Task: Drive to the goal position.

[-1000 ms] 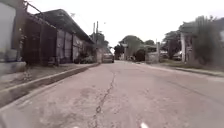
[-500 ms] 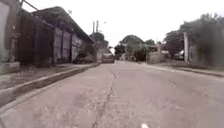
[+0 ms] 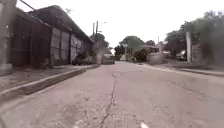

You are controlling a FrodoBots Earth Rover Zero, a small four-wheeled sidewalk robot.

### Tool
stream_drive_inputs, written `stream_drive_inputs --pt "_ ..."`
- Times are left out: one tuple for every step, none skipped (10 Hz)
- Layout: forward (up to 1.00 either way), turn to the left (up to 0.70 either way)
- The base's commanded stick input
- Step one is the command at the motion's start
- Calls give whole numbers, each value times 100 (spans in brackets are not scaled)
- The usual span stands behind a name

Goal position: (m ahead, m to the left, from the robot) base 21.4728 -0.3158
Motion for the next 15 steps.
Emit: stream_drive_inputs --pt "70 0" --pt "70 0" --pt "70 0" --pt "70 0" --pt "70 -2" --pt "70 0" --pt "70 -9" --pt "70 -16" --pt "70 -8" --pt "70 0" --pt "70 0" --pt "70 0" --pt "70 0" --pt "70 0" --pt "70 0"
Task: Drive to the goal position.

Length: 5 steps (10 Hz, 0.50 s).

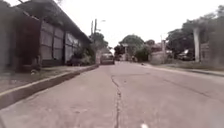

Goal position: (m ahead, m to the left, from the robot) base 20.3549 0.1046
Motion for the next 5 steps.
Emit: stream_drive_inputs --pt "70 0" --pt "70 0" --pt "70 0" --pt "70 -1" --pt "70 -2"
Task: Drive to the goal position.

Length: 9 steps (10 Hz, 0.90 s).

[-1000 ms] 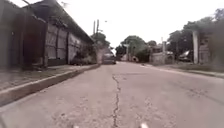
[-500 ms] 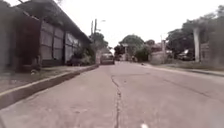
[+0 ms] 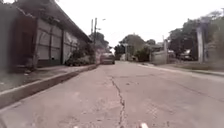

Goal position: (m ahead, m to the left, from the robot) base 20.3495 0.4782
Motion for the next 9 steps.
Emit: stream_drive_inputs --pt "70 -2" --pt "70 0" --pt "70 0" --pt "70 0" --pt "70 0" --pt "70 0" --pt "70 0" --pt "70 0" --pt "70 0"
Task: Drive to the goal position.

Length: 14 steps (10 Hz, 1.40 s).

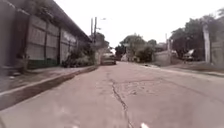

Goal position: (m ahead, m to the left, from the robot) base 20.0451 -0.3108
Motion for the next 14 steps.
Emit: stream_drive_inputs --pt "70 0" --pt "70 0" --pt "70 0" --pt "70 0" --pt "70 0" --pt "70 0" --pt "70 0" --pt "70 0" --pt "70 0" --pt "70 0" --pt "70 0" --pt "70 0" --pt "70 0" --pt "70 0"
